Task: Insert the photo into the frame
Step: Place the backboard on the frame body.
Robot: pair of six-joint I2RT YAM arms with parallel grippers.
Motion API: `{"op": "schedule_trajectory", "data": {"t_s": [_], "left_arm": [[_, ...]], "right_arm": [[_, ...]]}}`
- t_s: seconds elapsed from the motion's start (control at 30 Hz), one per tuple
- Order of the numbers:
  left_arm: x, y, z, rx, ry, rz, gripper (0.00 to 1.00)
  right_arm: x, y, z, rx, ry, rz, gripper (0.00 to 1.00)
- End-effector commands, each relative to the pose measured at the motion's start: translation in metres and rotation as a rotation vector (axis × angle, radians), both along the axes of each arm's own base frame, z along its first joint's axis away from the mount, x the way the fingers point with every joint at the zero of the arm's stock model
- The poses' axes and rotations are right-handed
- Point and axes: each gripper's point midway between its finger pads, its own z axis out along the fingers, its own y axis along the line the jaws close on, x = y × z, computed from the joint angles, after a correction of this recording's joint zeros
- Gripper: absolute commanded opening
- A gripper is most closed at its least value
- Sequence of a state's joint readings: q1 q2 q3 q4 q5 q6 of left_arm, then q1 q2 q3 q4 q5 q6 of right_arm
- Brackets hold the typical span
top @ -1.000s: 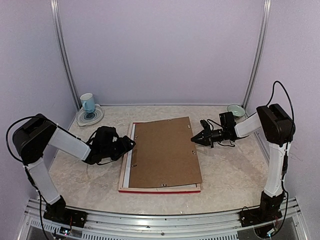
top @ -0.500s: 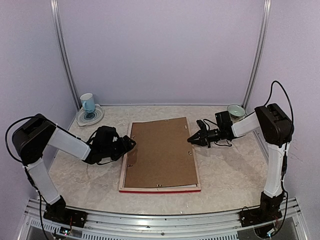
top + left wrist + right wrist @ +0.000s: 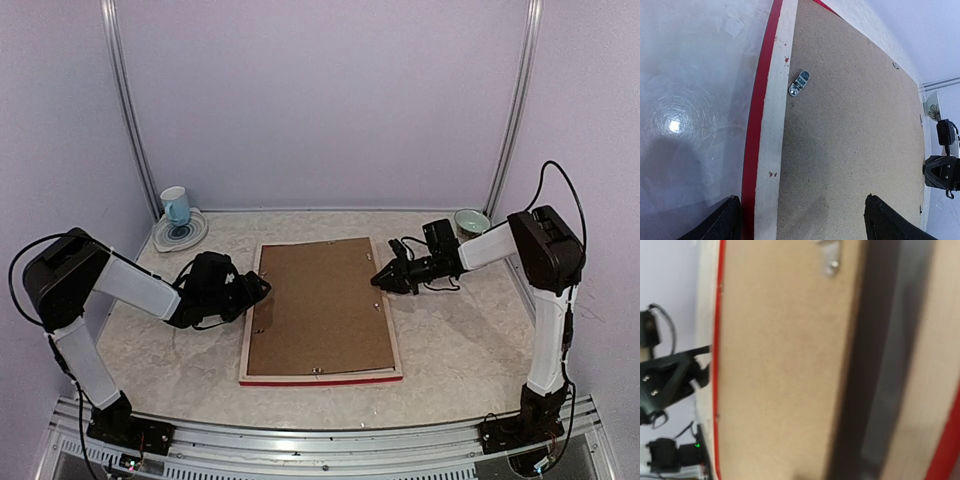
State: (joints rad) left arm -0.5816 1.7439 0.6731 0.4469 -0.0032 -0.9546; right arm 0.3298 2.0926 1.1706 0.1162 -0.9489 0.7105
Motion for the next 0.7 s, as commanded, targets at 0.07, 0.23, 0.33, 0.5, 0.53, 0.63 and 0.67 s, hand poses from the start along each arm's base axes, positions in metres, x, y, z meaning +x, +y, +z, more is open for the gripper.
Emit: {"op": "schedule_trajectory", "data": {"t_s": [0.07, 0.23, 0.33, 0.5, 0.53, 0.63, 0.67], "left_arm": [[-0.015, -0.007, -0.006, -0.015, 0.053, -0.042, 0.83], [-0.015, -0.007, -0.006, -0.016, 0.053, -0.042, 0.83], [-0.014, -0.006, -0.005, -0.017, 0.053, -0.040, 0.83], [-0.014, -0.005, -0.004, -0.016, 0.051, -0.035, 0.83], [-0.014, -0.004, -0.005, -0.015, 0.053, -0.035, 0.83], [-0.014, -0.004, -0.004, -0.015, 0.051, -0.034, 0.83], [-0.013, -0.004, -0.004, -0.016, 0.049, -0.034, 0.83]], "right_arm": [[0.003, 0.000, 0.000, -0.130, -0.082, 0.006, 0.30], [0.005, -0.007, 0.006, -0.193, -0.114, -0.004, 0.38], [0.008, -0.011, 0.012, -0.231, -0.141, -0.017, 0.41], [0.012, -0.018, 0.028, -0.288, -0.190, -0.031, 0.45], [0.013, -0.020, 0.031, -0.302, -0.201, -0.031, 0.46], [0.015, -0.026, 0.036, -0.349, -0.229, -0.046, 0.48], [0.016, -0.028, 0.039, -0.360, -0.237, -0.048, 0.49]]}}
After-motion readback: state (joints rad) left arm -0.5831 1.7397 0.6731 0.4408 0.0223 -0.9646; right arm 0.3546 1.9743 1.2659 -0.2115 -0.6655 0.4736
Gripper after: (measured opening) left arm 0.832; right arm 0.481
